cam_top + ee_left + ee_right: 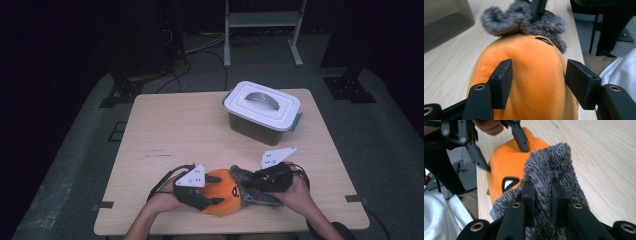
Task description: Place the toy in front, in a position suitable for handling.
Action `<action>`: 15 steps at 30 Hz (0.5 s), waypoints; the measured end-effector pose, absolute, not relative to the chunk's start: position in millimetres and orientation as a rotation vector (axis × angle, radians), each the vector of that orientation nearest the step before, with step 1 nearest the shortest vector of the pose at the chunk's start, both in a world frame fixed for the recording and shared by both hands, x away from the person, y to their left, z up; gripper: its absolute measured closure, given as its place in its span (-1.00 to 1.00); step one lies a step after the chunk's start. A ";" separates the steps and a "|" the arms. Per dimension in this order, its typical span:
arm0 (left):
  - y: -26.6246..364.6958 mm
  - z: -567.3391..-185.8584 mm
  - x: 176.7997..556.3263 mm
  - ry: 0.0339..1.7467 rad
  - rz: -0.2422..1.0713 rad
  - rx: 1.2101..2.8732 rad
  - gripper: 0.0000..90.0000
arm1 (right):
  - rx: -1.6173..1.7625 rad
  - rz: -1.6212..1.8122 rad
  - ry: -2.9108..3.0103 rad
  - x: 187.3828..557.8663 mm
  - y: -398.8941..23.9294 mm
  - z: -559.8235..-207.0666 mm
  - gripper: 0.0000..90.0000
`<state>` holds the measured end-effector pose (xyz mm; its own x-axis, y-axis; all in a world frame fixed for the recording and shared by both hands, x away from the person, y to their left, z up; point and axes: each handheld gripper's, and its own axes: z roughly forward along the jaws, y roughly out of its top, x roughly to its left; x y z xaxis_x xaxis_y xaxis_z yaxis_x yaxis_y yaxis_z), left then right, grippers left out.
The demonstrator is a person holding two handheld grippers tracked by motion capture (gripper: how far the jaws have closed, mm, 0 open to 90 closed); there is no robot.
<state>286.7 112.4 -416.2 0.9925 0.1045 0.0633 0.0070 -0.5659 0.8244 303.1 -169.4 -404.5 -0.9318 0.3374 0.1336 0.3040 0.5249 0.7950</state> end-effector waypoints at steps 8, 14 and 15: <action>111.3 -417.0 285.7 0.068 0.123 2.171 -0.12 | 0.661 1.352 2.797 315.1 -178.8 -415.5 0.67; 107.2 -416.6 282.6 0.027 0.117 2.163 -0.09 | 0.633 1.426 2.745 316.3 -180.3 -404.0 0.68; 105.5 -416.3 281.5 0.014 0.115 2.162 -0.09 | 0.617 1.453 2.732 316.7 -177.8 -400.8 0.67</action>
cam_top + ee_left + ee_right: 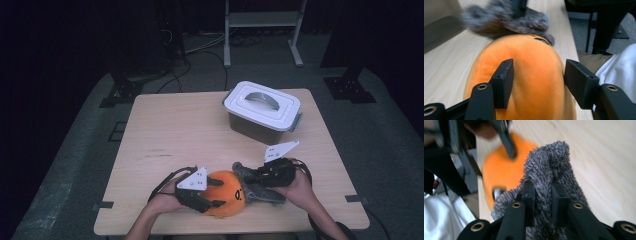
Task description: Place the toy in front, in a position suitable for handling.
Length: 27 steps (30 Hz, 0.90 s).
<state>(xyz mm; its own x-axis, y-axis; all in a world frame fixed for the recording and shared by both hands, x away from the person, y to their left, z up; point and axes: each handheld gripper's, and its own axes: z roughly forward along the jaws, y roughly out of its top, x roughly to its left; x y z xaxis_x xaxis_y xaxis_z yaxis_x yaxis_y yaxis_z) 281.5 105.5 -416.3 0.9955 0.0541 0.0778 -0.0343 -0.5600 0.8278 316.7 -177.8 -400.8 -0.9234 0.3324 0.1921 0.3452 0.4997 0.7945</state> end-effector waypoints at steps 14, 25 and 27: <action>110.4 -417.9 283.9 0.019 0.114 2.172 -0.09 | -0.687 -1.339 -2.702 322.9 -181.5 -417.4 0.67; 122.1 -425.6 299.7 0.185 0.157 2.123 -0.10 | -0.555 -1.412 -2.697 297.8 -170.4 -403.2 0.66; 121.6 -425.8 300.2 0.199 0.167 2.120 -0.10 | -0.563 -1.387 -2.725 298.0 -166.0 -407.5 0.66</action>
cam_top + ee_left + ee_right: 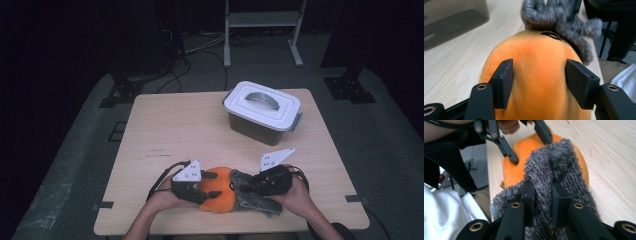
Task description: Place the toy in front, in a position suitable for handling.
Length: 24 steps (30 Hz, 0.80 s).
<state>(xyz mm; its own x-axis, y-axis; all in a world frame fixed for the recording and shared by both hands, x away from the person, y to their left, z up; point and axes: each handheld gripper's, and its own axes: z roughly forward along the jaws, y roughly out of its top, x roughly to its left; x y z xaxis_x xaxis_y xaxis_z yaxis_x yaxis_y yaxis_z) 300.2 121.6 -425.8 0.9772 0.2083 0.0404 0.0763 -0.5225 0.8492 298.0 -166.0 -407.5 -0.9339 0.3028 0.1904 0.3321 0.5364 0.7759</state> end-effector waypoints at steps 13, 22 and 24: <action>130.1 -428.5 310.8 0.323 0.180 2.095 -0.12 | -0.695 -1.342 -2.779 311.7 -182.5 -417.8 0.65; 126.9 -426.1 310.6 0.335 0.187 2.070 -0.24 | -0.598 -1.410 -2.771 305.8 -164.8 -413.1 0.66; 127.5 -419.6 308.5 0.309 0.175 2.077 -0.33 | -0.626 -1.396 -2.793 308.6 -167.6 -413.8 0.66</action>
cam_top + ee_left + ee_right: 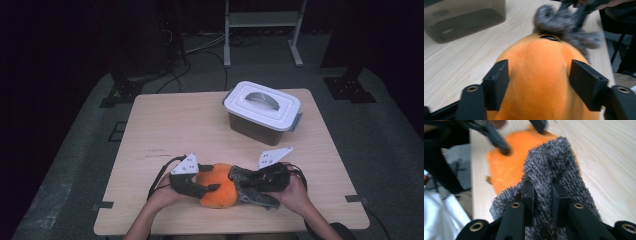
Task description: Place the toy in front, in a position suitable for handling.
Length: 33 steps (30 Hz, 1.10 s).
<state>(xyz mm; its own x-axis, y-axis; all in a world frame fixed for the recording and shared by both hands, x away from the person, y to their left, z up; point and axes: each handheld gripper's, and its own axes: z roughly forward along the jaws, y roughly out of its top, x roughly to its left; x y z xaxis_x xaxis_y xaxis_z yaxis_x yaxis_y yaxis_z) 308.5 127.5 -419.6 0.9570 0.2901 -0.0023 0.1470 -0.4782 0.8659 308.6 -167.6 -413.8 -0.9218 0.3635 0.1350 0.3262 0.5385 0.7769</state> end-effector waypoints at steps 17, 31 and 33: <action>125.0 -423.3 309.5 0.287 0.214 2.108 -0.26 | 0.523 1.361 2.684 300.4 -156.2 -400.4 0.64; 132.2 -417.9 307.2 0.281 0.201 2.133 -0.26 | 0.625 1.245 2.721 312.5 -173.7 -414.9 0.65; 130.9 -421.2 308.4 0.304 0.221 2.141 -0.25 | 0.605 1.264 2.705 308.4 -171.0 -409.4 0.65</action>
<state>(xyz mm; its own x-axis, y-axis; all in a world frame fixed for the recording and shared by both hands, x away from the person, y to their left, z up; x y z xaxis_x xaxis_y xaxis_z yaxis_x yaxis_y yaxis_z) 308.4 130.9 -421.2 0.9530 0.2999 0.0419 0.1320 -0.5361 0.8338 308.4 -171.0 -409.4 -0.9169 0.3912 0.0798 0.3121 0.5777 0.7542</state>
